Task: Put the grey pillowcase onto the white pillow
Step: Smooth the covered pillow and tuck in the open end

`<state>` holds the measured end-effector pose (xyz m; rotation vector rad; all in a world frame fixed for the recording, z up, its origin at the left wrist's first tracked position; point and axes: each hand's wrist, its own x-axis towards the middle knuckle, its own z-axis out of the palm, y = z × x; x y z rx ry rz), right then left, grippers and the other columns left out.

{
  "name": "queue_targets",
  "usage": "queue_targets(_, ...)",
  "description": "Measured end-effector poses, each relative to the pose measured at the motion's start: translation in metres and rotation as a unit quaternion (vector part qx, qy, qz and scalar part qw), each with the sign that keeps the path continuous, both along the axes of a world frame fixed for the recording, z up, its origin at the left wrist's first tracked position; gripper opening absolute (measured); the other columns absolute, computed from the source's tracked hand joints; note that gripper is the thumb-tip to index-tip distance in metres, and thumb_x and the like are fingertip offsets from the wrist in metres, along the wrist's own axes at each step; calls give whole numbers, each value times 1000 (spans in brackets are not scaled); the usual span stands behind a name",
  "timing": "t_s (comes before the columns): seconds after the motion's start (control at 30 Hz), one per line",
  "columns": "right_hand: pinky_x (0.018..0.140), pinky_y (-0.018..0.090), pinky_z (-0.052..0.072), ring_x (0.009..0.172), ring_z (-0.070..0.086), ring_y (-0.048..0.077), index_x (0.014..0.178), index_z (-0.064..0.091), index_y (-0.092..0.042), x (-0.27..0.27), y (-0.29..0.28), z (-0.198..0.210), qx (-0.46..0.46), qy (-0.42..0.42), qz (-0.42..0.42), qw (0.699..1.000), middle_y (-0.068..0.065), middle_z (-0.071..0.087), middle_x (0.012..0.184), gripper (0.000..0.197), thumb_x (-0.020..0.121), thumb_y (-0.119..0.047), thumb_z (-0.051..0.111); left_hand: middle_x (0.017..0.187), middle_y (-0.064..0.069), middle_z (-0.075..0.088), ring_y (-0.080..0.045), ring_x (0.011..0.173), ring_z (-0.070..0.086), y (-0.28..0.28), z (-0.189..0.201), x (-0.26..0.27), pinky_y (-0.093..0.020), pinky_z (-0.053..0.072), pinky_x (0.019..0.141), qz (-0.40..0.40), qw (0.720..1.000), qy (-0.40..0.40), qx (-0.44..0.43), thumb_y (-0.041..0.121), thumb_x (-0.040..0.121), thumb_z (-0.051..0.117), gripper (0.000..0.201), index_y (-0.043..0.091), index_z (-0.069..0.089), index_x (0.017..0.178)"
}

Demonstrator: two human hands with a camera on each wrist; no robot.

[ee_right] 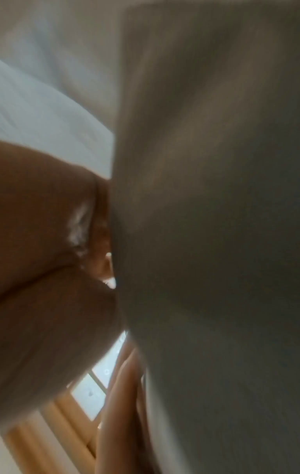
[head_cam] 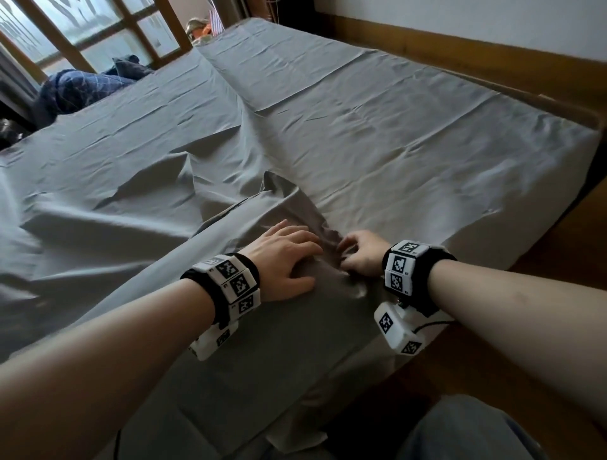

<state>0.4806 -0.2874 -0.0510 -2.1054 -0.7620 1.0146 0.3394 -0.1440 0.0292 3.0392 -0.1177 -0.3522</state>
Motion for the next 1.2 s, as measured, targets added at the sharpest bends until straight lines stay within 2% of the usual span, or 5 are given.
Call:
queue_targets(0.17,82,27,53,87,65,17,84,63,-24,10,-4,-7,-5,-24,-52,998,2,68,94,19,73,-11,72,112,13,62,-12,126,43,-24,-6,8,-48,3,120,-45,997,54,32,61,66,40,68,31,57,124)
queue_targets(0.43,44,19,45,51,55,12,91,67,-13,16,-14,17,72,103,-63,990,4,65,76,16,85,0,59,75,14,47,-10,92,46,-17,2,22,-37,21,114,-62,995,49,57,74,70,29,64,24,69,75)
queue_targets(0.67,49,21,30,50,42,13,79,60,-19,-11,-15,35,-70,321,67,942,-2,48,59,22,93,-27,46,82,8,69,-13,95,61,-16,4,19,-39,10,116,-56,993,95,49,69,75,23,60,27,62,93)
queue_targets(0.8,66,28,42,69,56,23,107,62,-12,-17,-17,27,-165,288,75,940,8,62,84,61,95,-60,26,104,11,65,-8,116,52,-11,-6,20,-41,6,118,-34,994,96,38,65,75,17,68,29,65,106)
queue_targets(1.2,84,37,47,96,66,30,113,64,-5,-3,-1,44,-14,225,2,974,13,71,105,54,98,-48,34,118,17,60,0,134,34,4,-12,28,-50,-11,117,-4,994,104,37,57,63,16,75,31,68,109)
